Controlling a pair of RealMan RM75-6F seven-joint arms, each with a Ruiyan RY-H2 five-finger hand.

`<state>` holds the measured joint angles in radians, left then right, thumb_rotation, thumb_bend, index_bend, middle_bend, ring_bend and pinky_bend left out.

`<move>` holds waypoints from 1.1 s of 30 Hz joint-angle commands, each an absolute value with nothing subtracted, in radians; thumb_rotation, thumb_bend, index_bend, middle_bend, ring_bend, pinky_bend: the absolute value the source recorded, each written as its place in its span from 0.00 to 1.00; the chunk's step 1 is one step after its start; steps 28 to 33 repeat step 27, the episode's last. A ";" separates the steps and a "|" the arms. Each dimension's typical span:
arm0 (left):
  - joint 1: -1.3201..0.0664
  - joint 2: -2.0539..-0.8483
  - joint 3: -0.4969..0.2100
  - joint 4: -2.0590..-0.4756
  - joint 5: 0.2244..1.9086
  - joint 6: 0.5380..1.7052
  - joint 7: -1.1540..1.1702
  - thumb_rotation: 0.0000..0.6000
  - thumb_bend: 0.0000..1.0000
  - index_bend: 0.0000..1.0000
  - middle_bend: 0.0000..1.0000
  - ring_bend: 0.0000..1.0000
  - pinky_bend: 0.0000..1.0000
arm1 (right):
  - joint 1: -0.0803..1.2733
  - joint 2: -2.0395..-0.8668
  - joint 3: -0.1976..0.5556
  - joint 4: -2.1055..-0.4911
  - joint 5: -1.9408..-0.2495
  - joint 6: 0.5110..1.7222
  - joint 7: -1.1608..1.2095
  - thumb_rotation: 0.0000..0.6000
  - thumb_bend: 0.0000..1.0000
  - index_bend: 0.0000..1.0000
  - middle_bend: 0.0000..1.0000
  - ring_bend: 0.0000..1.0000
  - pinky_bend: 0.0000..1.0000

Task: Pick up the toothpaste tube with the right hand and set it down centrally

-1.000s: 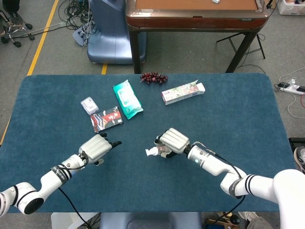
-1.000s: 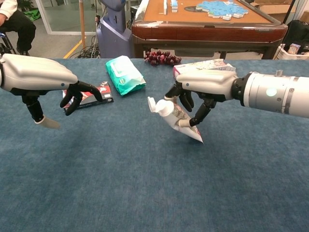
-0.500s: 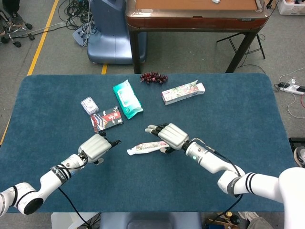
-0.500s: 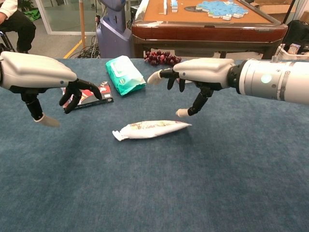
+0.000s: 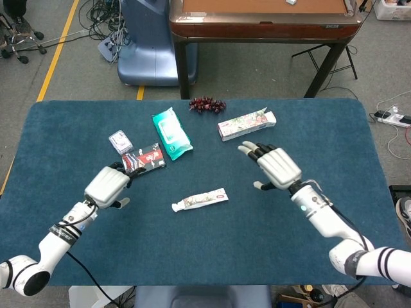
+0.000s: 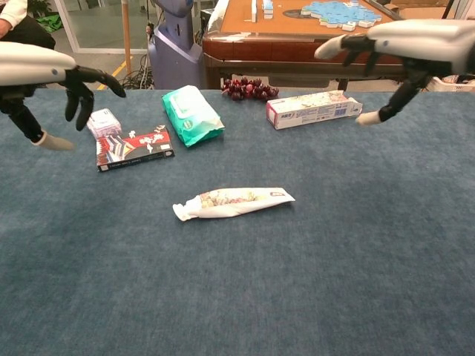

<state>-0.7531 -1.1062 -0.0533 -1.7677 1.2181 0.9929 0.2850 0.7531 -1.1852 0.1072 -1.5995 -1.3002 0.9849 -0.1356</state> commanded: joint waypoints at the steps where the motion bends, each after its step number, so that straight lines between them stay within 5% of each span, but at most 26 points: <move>1: -0.663 -1.104 -0.064 -1.755 1.209 1.112 0.236 1.00 0.22 0.13 0.49 0.43 0.18 | 0.678 -1.130 0.089 -1.641 -1.267 1.054 -0.155 1.00 0.25 0.00 0.15 0.18 0.26; 7: -0.515 -1.127 -0.041 -1.723 1.225 1.315 0.231 1.00 0.22 0.13 0.46 0.42 0.18 | 0.535 -1.077 0.048 -1.657 -1.252 1.195 -0.160 1.00 0.25 0.03 0.22 0.21 0.26; 17: -0.327 -1.146 -0.004 -1.694 1.265 1.502 0.171 1.00 0.22 0.13 0.46 0.42 0.18 | 0.306 -1.062 -0.009 -1.655 -1.327 1.442 -0.070 1.00 0.25 0.22 0.31 0.24 0.26; 33: -0.230 -1.165 0.023 -1.724 1.371 1.594 0.172 1.00 0.22 0.14 0.46 0.42 0.18 | 0.180 -1.075 -0.039 -1.663 -1.382 1.538 -0.047 1.00 0.26 0.31 0.37 0.27 0.26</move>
